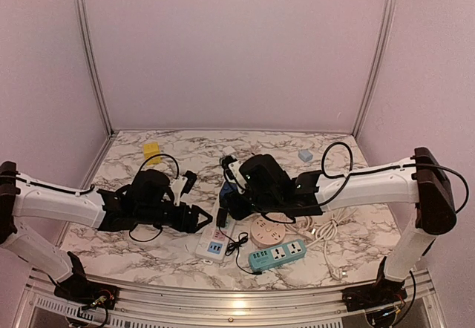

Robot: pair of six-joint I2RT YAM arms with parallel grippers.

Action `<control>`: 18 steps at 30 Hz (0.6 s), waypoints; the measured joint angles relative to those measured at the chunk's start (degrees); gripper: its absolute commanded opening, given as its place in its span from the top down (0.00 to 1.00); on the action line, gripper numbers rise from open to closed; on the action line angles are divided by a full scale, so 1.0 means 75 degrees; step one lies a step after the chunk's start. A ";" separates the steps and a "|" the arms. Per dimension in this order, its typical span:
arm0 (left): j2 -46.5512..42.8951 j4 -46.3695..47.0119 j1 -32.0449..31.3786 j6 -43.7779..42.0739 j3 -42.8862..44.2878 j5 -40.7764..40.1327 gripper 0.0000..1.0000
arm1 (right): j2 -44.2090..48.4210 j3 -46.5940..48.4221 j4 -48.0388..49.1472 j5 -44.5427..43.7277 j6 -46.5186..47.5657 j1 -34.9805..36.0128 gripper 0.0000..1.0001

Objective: Insert the plug
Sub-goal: Press the plug into the socket slot.

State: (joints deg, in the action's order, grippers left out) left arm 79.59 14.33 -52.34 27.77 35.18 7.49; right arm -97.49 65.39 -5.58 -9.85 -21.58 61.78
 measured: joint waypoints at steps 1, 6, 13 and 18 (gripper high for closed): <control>0.0032 -0.0020 0.0026 -0.0003 0.0061 0.0003 0.33 | 0.0000 -0.0085 0.0000 0.0029 -0.0041 0.0006 0.61; 0.0411 -0.0012 0.0192 -0.0023 0.0466 0.0178 0.37 | 0.0006 -0.0388 0.0035 0.0111 -0.0195 0.0012 0.62; 0.1064 -0.0015 0.0315 -0.0079 0.0950 0.0481 0.44 | 0.0012 -0.0458 0.0146 0.0192 -0.0321 0.0012 0.63; 0.1268 -0.0012 0.0323 -0.0108 0.1049 0.0627 0.46 | 0.0012 -0.0458 0.0189 0.0256 -0.0323 0.0012 0.64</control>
State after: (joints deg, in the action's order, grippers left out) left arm 89.10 14.24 -49.91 26.96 43.05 12.19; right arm -97.41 61.95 -4.16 -7.92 -24.01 61.87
